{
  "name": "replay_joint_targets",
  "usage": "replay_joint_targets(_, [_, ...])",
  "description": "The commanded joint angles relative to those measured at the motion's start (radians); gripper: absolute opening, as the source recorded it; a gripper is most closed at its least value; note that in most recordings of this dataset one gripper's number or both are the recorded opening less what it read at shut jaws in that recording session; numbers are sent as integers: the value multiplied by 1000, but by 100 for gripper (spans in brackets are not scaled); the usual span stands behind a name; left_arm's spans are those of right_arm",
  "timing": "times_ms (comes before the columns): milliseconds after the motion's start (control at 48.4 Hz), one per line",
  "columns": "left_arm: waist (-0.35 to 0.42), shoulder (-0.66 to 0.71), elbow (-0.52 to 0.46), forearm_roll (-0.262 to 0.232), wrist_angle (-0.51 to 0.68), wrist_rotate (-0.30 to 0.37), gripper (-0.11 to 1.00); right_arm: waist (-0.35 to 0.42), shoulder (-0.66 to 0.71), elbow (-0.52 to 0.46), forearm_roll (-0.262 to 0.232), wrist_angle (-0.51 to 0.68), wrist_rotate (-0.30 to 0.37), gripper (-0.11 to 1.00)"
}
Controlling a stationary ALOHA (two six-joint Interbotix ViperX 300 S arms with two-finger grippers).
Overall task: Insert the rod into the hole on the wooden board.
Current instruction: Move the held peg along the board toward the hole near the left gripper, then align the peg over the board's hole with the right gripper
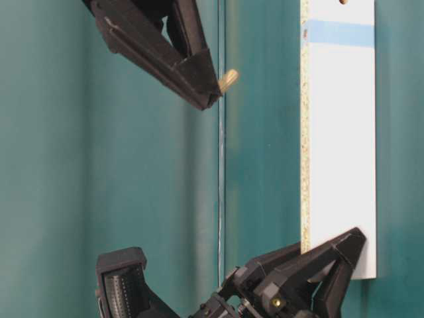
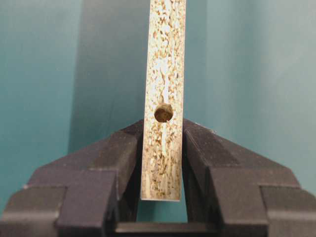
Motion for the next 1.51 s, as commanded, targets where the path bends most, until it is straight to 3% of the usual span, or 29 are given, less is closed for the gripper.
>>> replay_joint_targets(0, [-3,-12,-5,3,-8,17,32,-26,-37,14,12,-46,-28,9])
replay_joint_targets(186, [-2,-12,3,3,-6,34,32,-72,-77,100,77,-153,-98,9])
replay_joint_targets(372, [-3,-14,23,5,-6,46,32,-81,-60,221,236,-391,-219,9])
replay_joint_targets(496, [-2,-14,25,3,-6,46,32,-75,-37,270,302,-514,-278,9])
replay_joint_targets(1013, [-2,-12,18,3,-6,51,32,-37,169,278,321,-719,-279,9])
replay_joint_targets(1489, [-2,-12,17,3,-8,49,32,-32,236,273,322,-738,-279,9])
